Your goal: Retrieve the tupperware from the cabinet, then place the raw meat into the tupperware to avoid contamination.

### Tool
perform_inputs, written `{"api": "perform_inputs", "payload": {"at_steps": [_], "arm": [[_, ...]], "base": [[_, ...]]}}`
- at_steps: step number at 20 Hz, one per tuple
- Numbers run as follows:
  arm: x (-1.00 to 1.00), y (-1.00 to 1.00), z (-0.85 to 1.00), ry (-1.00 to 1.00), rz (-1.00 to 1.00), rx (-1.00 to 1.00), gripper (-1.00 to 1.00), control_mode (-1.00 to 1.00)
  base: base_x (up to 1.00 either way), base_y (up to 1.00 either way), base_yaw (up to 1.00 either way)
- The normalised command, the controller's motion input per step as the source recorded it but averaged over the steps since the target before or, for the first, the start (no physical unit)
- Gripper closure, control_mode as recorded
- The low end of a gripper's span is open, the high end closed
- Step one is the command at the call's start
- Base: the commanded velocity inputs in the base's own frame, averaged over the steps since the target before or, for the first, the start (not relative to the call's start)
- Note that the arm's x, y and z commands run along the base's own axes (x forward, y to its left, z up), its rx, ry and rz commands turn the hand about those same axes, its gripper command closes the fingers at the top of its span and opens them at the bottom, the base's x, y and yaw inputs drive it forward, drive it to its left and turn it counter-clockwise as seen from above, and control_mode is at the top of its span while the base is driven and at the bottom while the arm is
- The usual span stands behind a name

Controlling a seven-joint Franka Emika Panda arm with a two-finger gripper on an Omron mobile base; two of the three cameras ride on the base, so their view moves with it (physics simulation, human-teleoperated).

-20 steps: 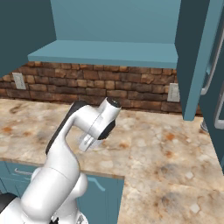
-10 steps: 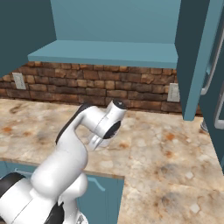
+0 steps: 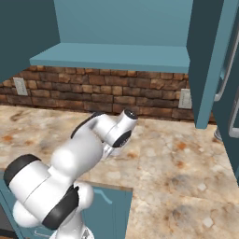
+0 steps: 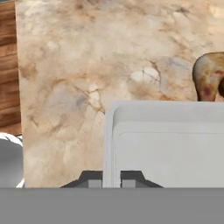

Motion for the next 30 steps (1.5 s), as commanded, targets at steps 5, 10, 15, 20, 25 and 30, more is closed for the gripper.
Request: {"api": "perform_inputs", "payload": {"at_steps": [5, 10, 15, 20, 25, 30], "arm": [[0.43, -0.15, -0.31, 0.0, 0.0, 0.0, 1.0, -1.0], [0.29, -0.42, -0.2, 0.0, -0.02, 0.0, 1.0, -1.0], [0.41, -0.29, -0.24, 0.0, -0.03, -0.01, 1.0, -1.0], [0.48, -0.21, -0.27, 0.0, -0.02, 0.0, 1.0, -1.0], [0.54, -0.08, -0.36, 0.0, -0.01, 0.0, 1.0, -1.0], [0.51, 0.01, -0.4, 0.01, 0.0, 0.0, 1.0, -1.0]], "base": [[0.0, 0.0, 0.0], [0.0, 0.0, 0.0], [0.0, 0.0, 0.0], [0.0, 0.0, 0.0], [0.0, 0.0, 0.0], [0.0, 0.0, 0.0]]}}
